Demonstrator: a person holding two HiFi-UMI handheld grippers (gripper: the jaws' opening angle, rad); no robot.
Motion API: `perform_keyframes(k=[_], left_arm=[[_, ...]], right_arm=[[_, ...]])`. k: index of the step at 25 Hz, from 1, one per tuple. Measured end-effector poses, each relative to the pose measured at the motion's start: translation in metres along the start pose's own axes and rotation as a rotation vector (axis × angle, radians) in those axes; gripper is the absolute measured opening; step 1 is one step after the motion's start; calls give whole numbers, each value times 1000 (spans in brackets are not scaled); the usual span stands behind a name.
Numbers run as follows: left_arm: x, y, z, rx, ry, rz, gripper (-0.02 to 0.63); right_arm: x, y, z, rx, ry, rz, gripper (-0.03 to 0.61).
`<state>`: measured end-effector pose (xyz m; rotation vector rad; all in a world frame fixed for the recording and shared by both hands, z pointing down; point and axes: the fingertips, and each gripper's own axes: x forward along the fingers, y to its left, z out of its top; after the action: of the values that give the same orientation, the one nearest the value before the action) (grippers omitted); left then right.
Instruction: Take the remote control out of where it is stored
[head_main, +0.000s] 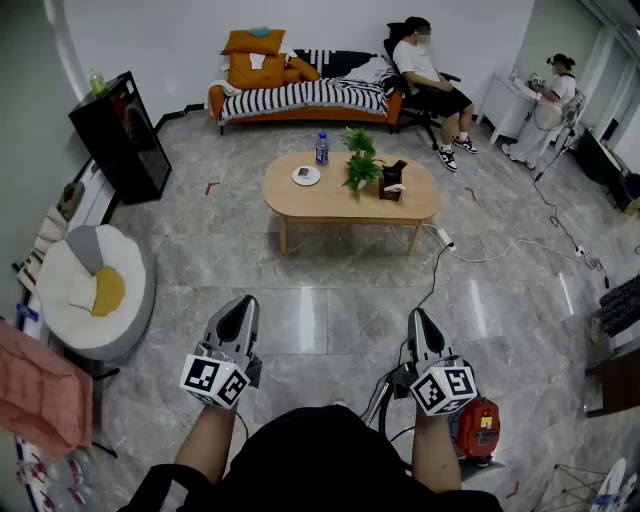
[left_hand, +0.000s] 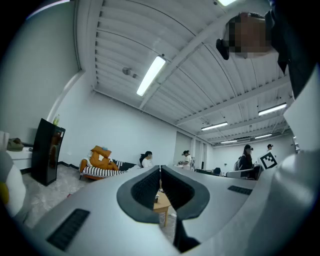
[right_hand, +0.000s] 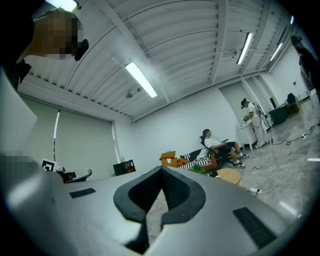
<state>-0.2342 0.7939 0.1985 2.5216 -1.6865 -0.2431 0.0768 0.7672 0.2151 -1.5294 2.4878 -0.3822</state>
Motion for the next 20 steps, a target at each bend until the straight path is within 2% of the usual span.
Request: perform_keyframes(k=[12,20], left_arm=[[34,-40,-11,2,-1,-2,15],[58,-68,-9,15,-13,17,15]], right_arm=[[-14,-51,19,-2,-8,-8,6],[-21,-80,36,23,-3,44,6]])
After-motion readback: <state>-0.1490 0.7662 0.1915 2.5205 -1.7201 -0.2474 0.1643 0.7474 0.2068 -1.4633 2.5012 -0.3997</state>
